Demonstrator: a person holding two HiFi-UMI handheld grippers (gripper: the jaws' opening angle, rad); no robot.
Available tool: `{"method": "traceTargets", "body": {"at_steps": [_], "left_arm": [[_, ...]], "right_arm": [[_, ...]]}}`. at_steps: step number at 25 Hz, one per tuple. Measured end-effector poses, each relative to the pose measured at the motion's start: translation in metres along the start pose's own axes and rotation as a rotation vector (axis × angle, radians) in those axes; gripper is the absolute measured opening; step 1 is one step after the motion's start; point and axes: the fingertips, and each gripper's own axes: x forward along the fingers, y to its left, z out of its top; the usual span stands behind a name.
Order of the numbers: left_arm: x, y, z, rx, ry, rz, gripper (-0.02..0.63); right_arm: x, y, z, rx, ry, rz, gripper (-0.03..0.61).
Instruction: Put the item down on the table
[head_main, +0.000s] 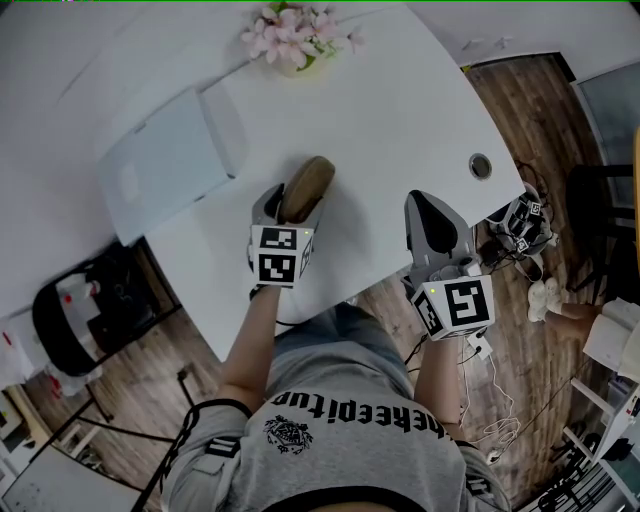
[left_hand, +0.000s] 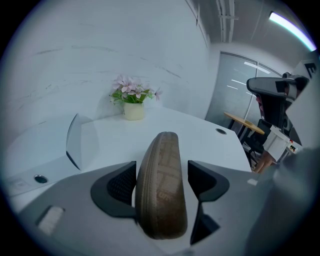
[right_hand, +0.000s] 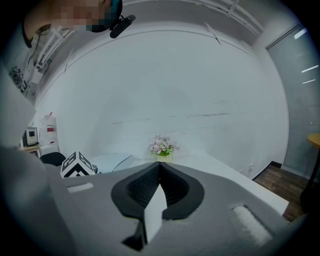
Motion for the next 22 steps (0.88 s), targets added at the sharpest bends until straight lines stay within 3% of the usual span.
{"method": "traceTargets", "body": {"at_steps": [6, 10, 18, 22], "left_arm": [[-0.02, -0.002, 0.009, 0.019, -0.052, 0.026, 0.314], [-0.038, 0.0, 0.017, 0.002, -0.106, 0.05, 0.242], [-0.073, 0.009, 0.03, -0.012, -0.192, 0.115, 0.036], [-0.091, 0.008, 0.036, -0.014, -0.232, 0.128, 0.017]], "right_arm": [[-0.002, 0.01, 0.004, -0.01, -0.014, 0.025, 0.002], [-0.005, 0.017, 0.005, -0.015, -0.025, 0.042, 0.002], [-0.011, 0.031, 0.009, -0.028, -0.044, 0.071, 0.0], [-0.014, 0.037, 0.01, -0.034, -0.051, 0.086, 0.002]]}}
